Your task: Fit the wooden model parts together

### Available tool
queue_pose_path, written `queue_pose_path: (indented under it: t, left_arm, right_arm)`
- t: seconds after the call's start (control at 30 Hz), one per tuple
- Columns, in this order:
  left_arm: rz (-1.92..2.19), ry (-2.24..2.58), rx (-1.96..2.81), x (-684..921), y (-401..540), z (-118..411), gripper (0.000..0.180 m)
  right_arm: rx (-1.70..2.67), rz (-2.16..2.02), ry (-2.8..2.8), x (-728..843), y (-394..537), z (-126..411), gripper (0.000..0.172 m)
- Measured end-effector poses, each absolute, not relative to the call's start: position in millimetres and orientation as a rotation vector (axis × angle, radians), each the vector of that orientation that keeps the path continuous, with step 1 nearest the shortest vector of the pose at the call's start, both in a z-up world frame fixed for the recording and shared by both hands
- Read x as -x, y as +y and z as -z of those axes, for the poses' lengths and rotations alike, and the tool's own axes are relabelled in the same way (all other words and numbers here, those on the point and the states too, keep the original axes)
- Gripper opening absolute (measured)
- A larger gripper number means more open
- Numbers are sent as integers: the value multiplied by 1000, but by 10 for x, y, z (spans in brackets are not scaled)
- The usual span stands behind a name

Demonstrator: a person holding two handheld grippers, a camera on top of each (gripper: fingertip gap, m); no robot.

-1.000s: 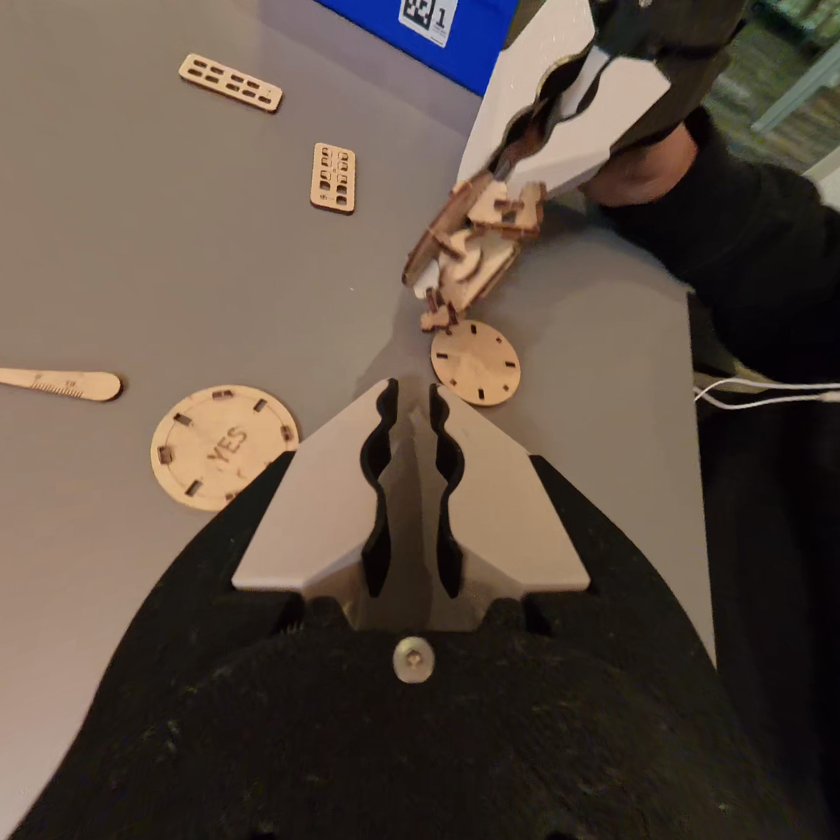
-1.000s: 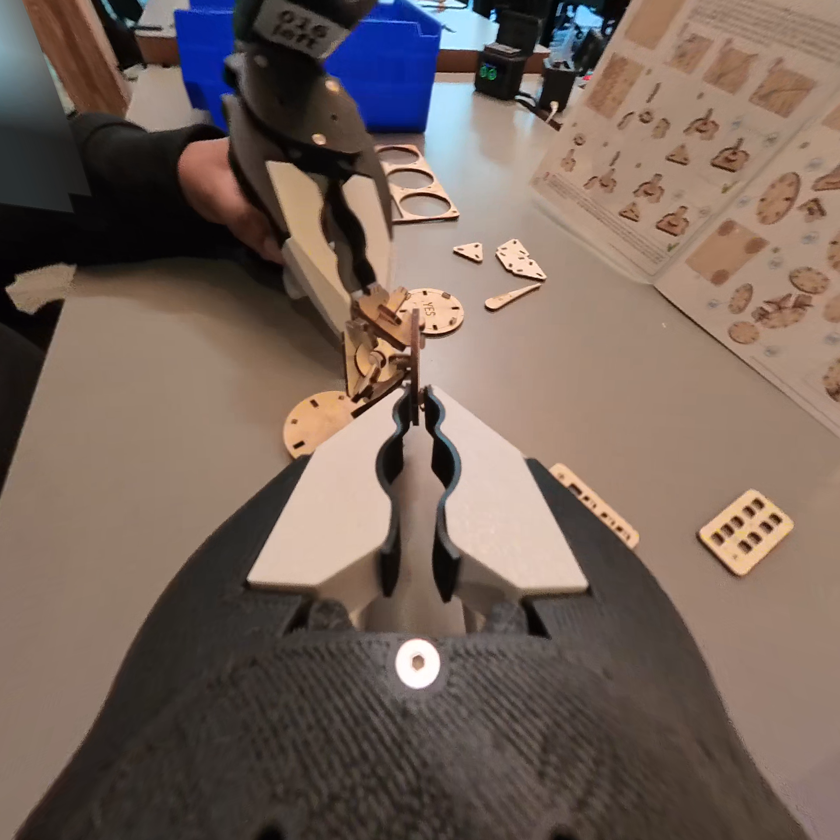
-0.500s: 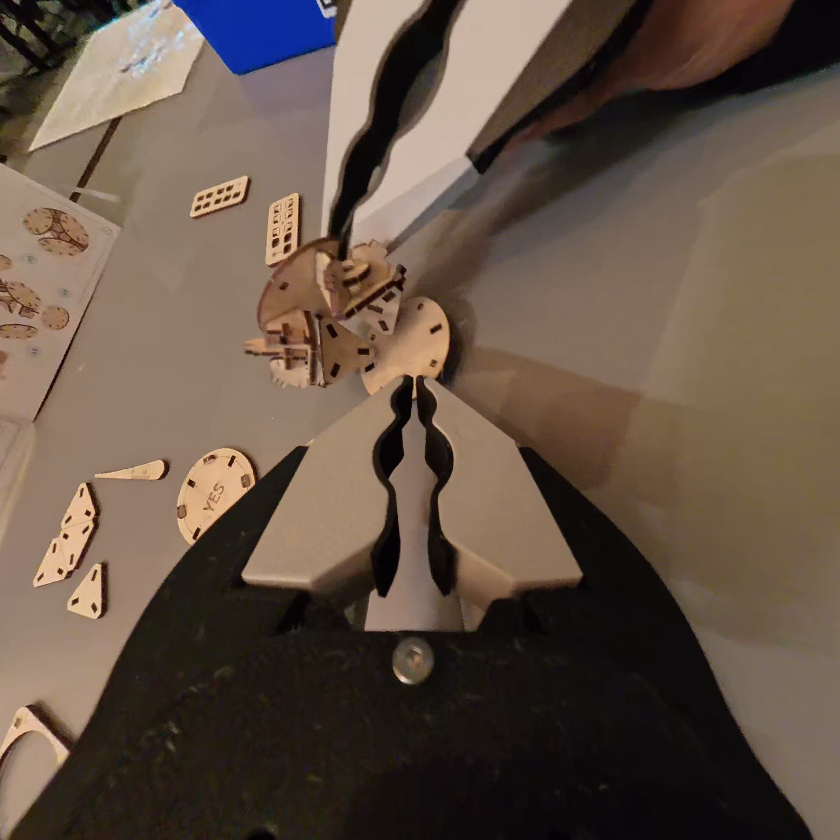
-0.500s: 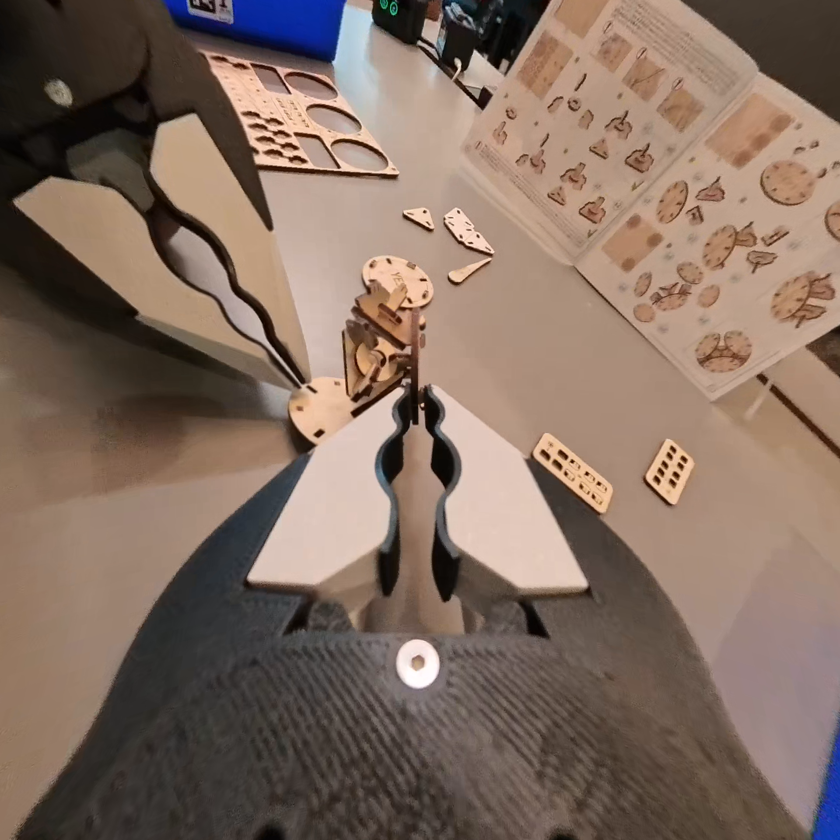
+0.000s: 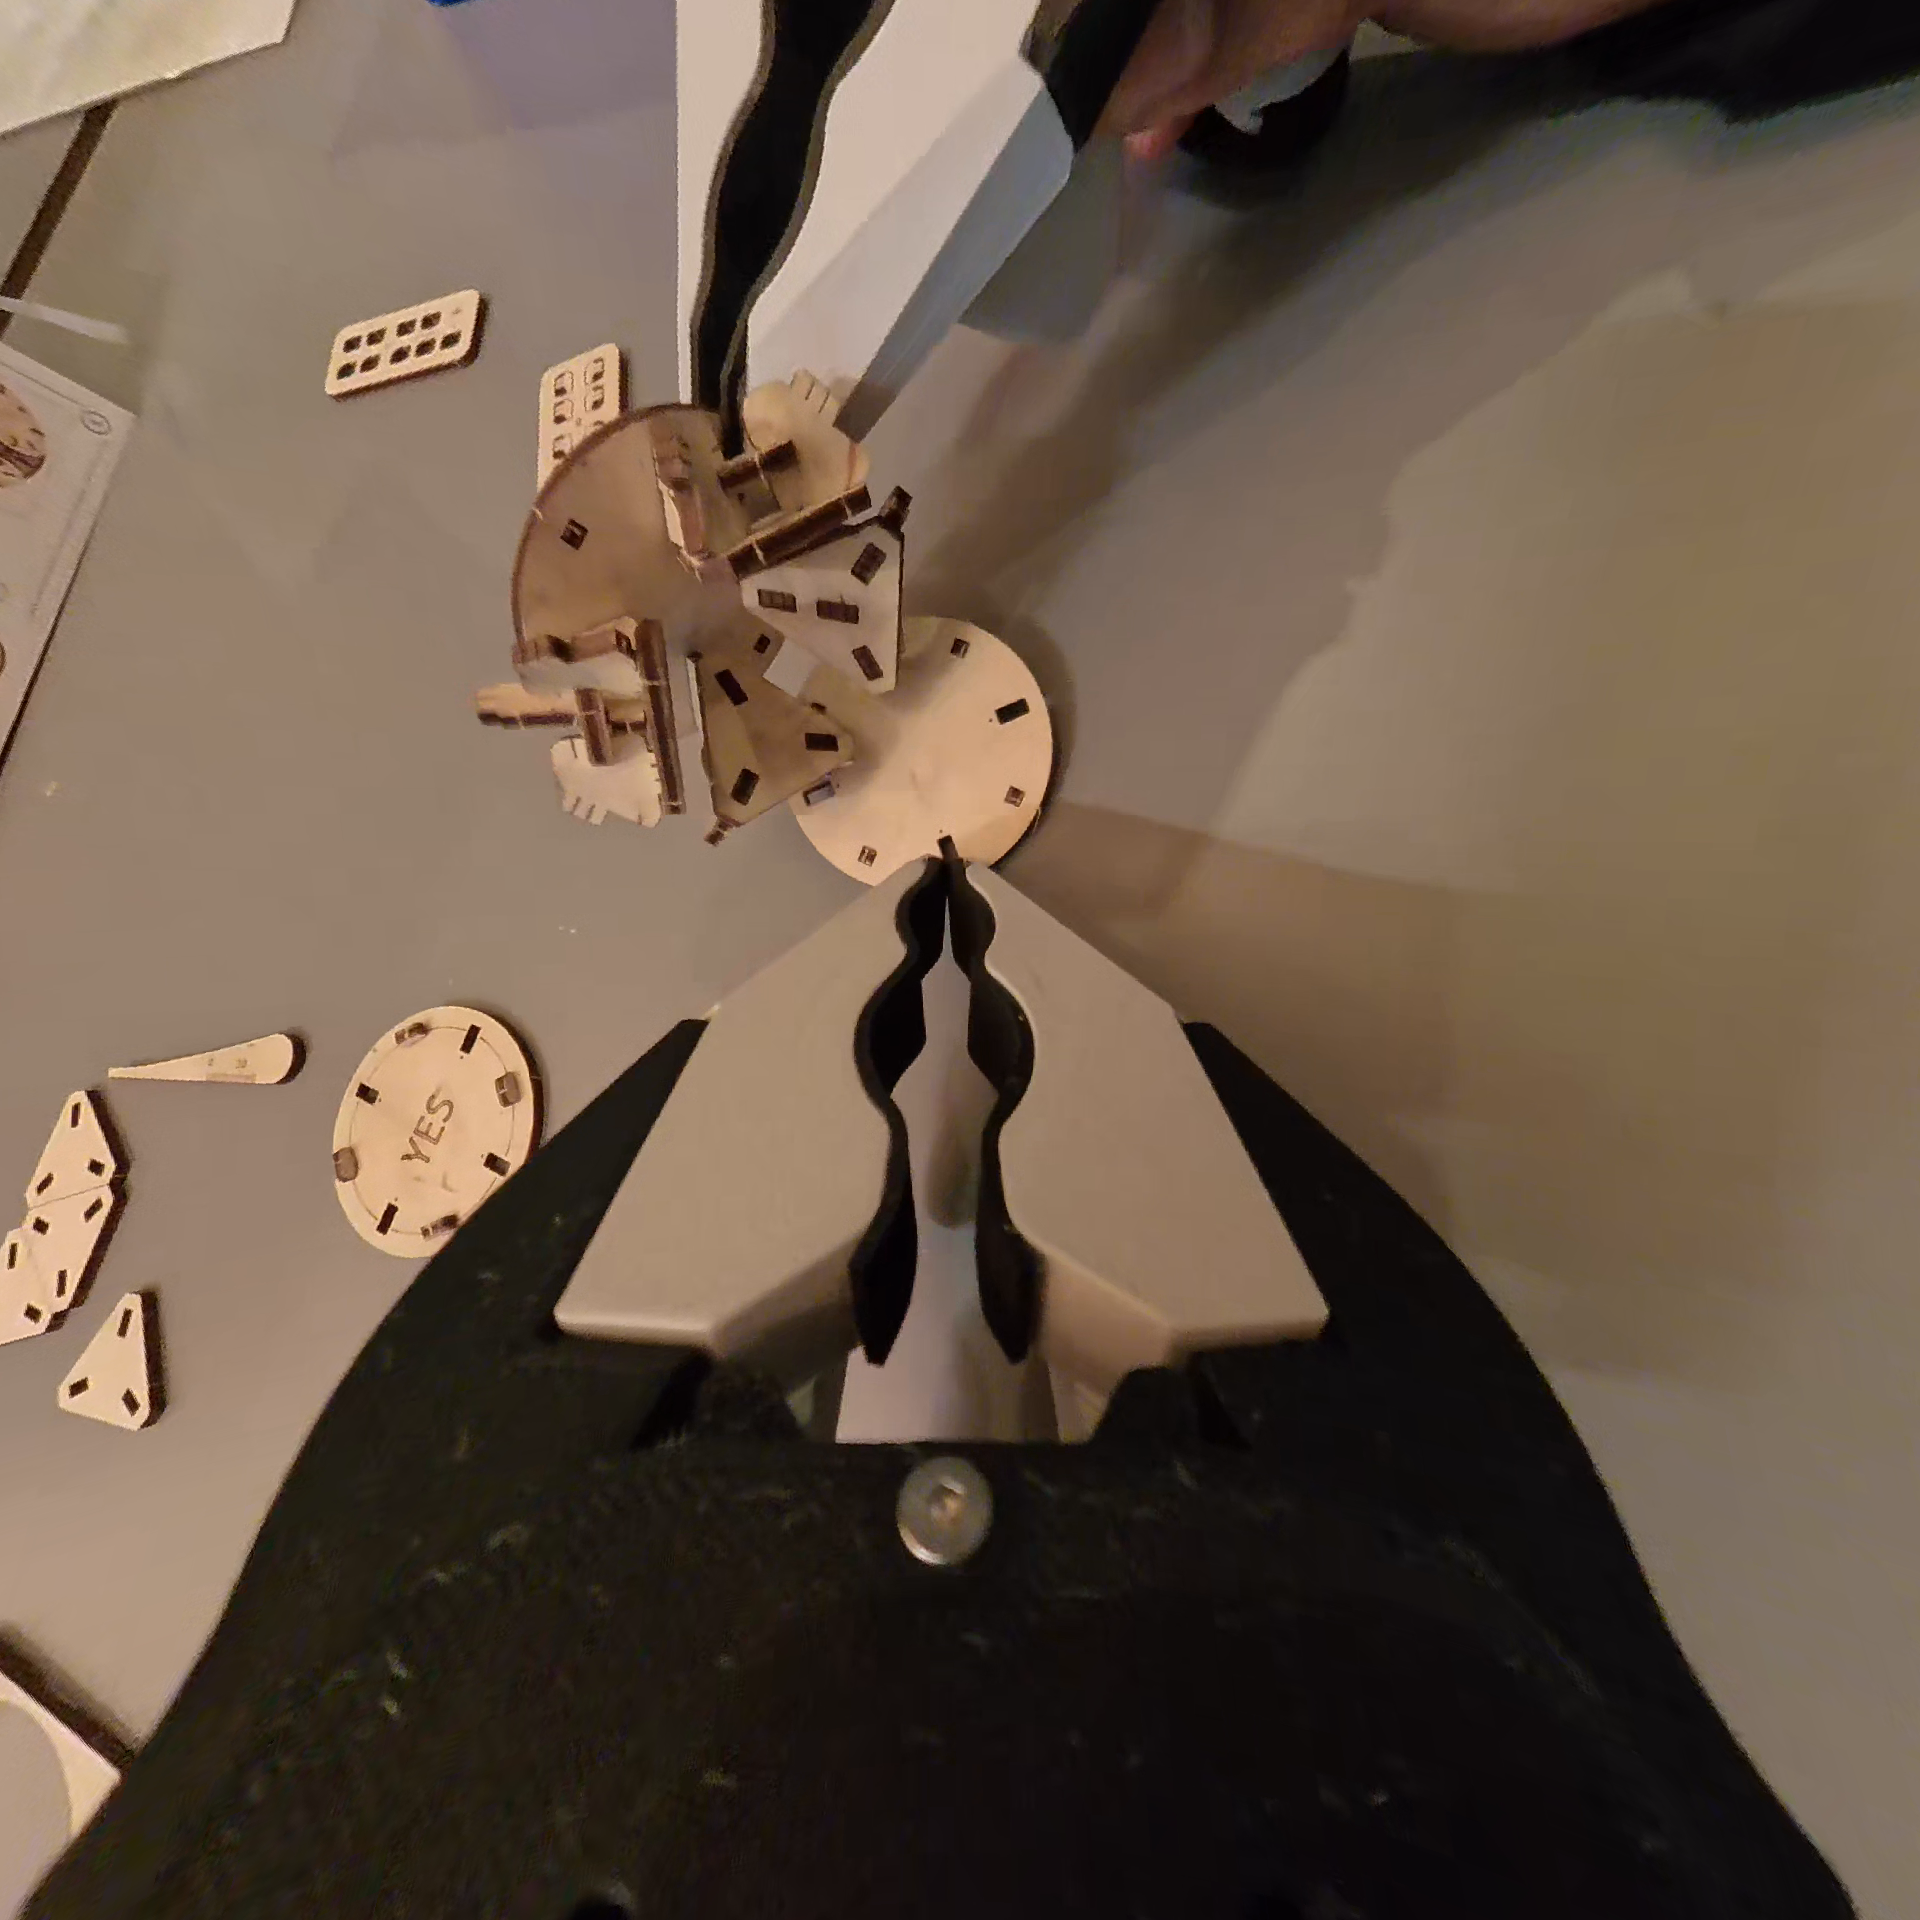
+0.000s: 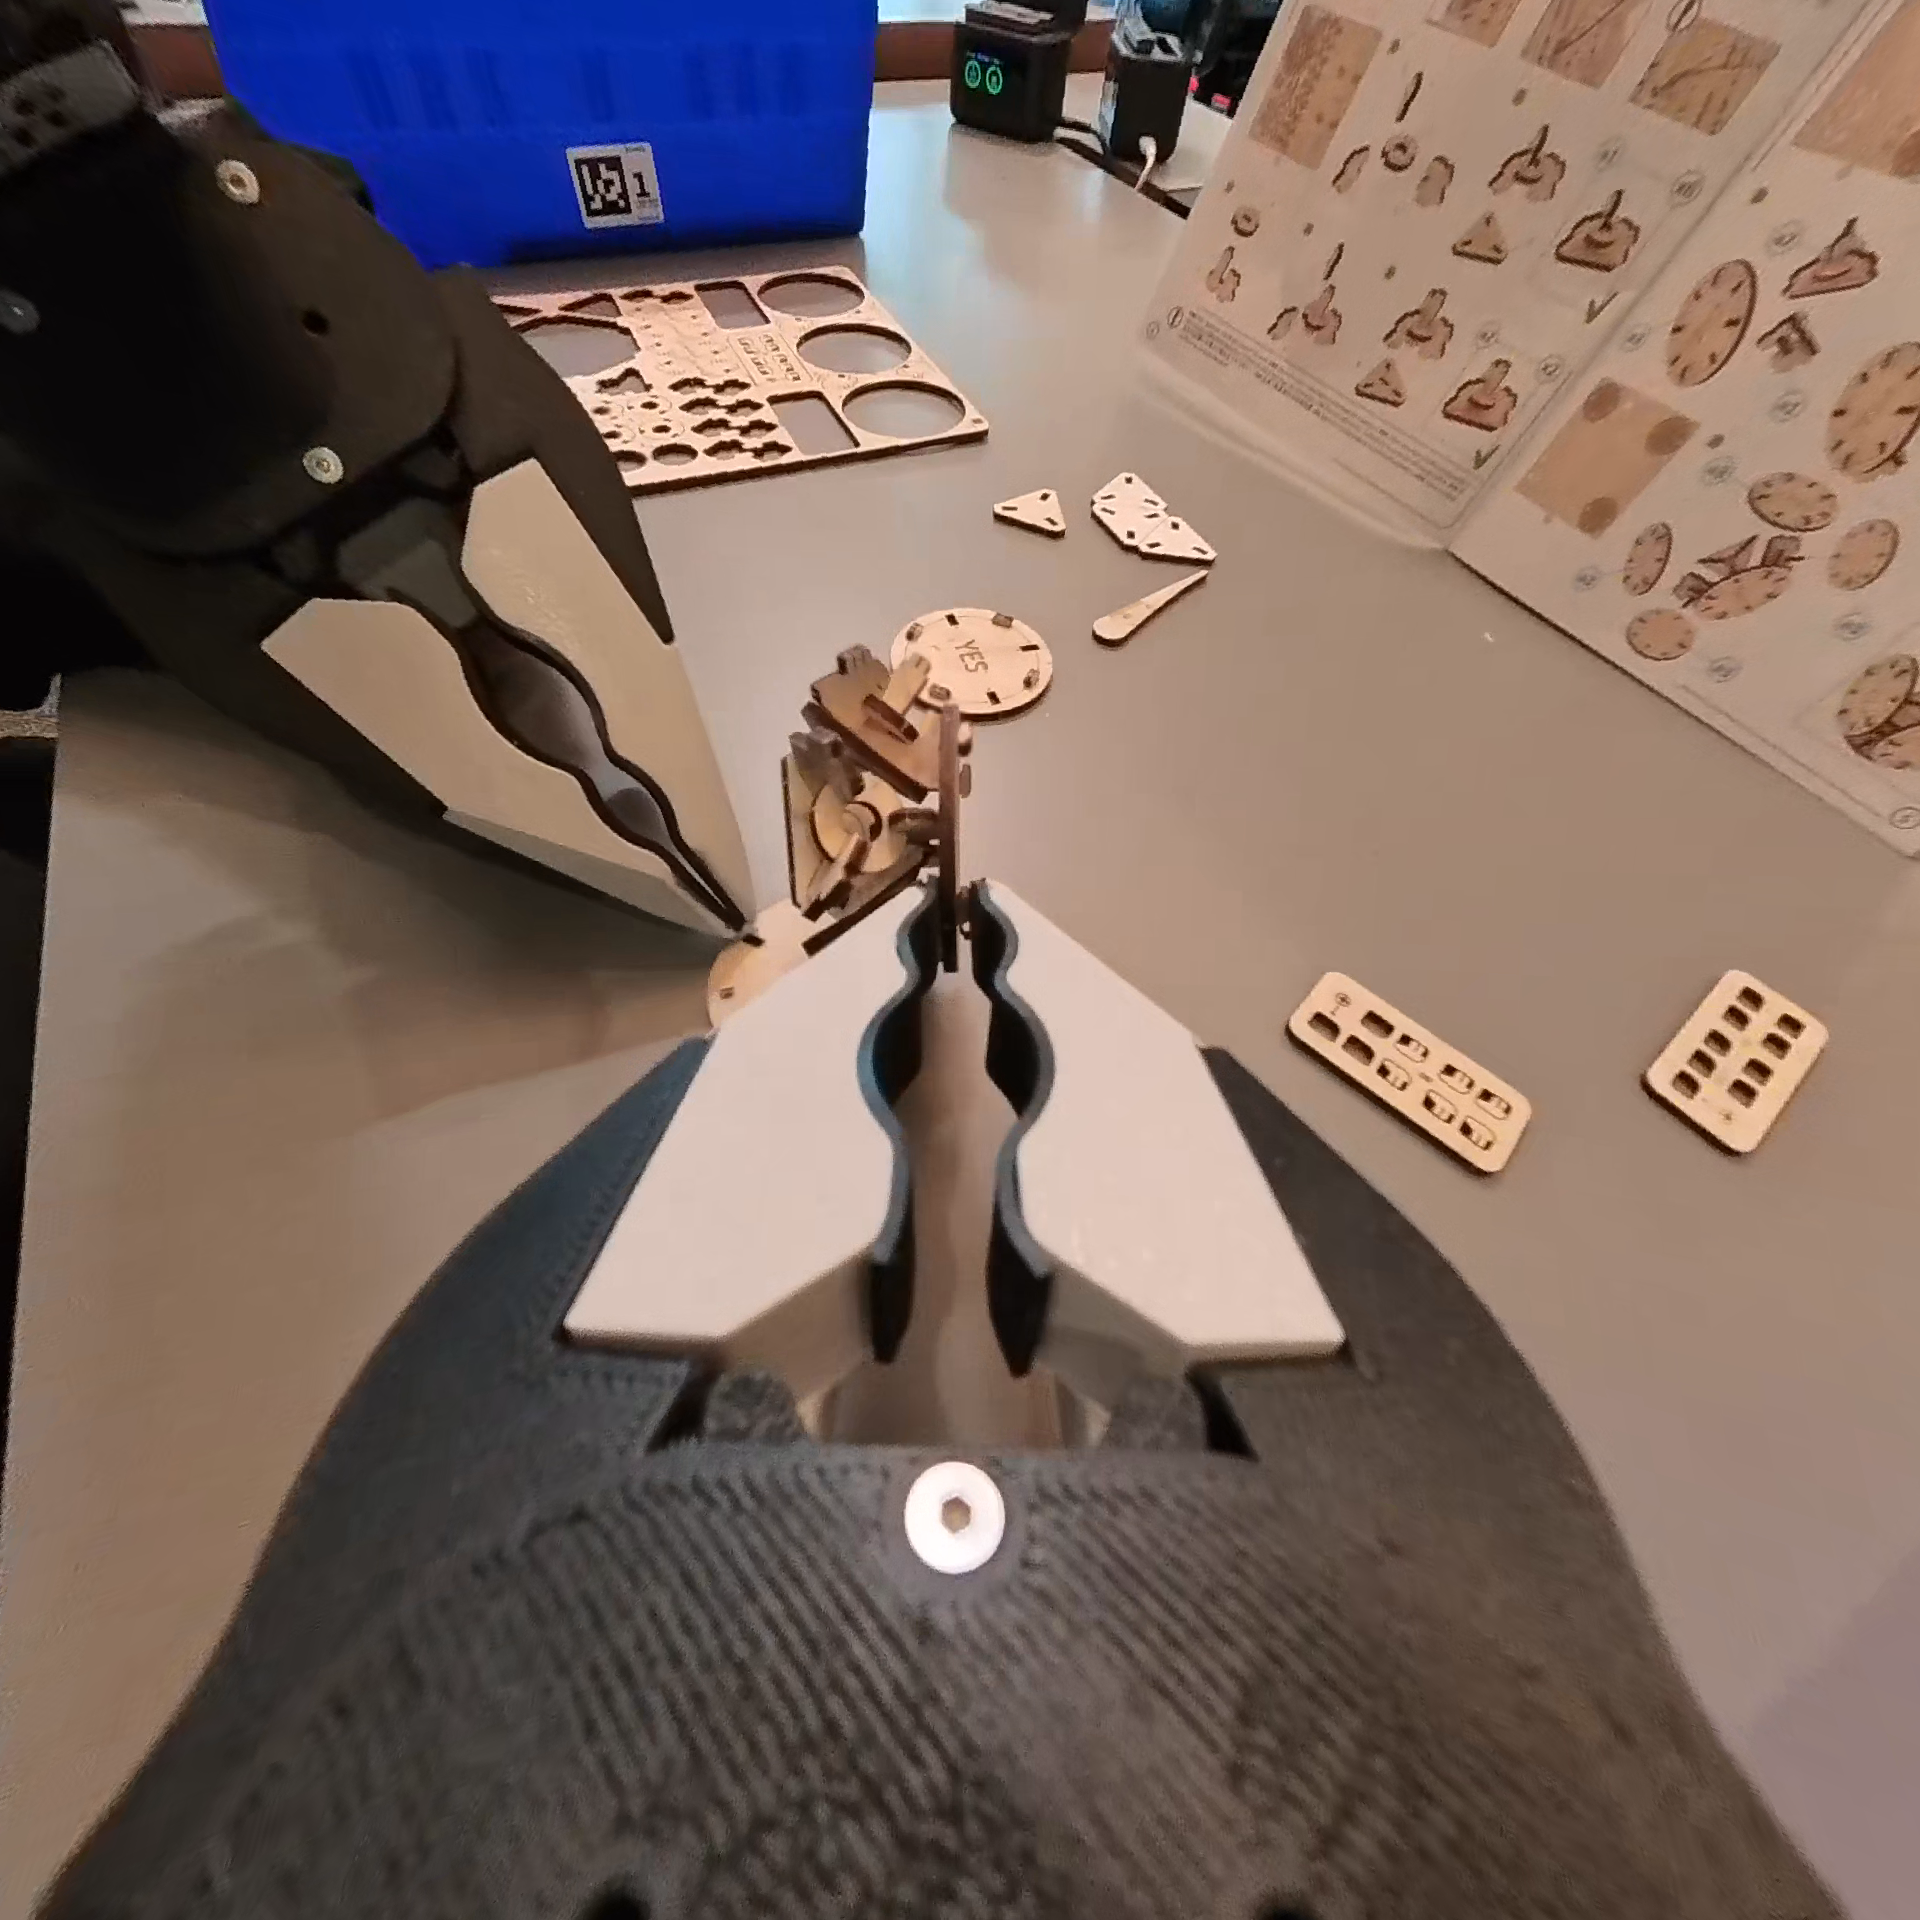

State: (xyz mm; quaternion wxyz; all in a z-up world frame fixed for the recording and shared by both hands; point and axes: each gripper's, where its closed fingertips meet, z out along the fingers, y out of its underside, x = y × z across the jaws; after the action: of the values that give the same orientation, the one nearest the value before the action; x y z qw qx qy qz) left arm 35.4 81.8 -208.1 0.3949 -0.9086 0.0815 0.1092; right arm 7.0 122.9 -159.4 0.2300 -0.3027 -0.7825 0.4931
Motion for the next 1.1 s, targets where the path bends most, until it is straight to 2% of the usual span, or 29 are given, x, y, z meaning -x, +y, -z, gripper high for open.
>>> queue_pose_path:
  t: [1.1]
  left_arm:
    - [-348, 259, 2264, -373, 985, 2039, 0]
  right_arm:
    - [768, -1343, -2263, -67, 1289, 1685, 3]
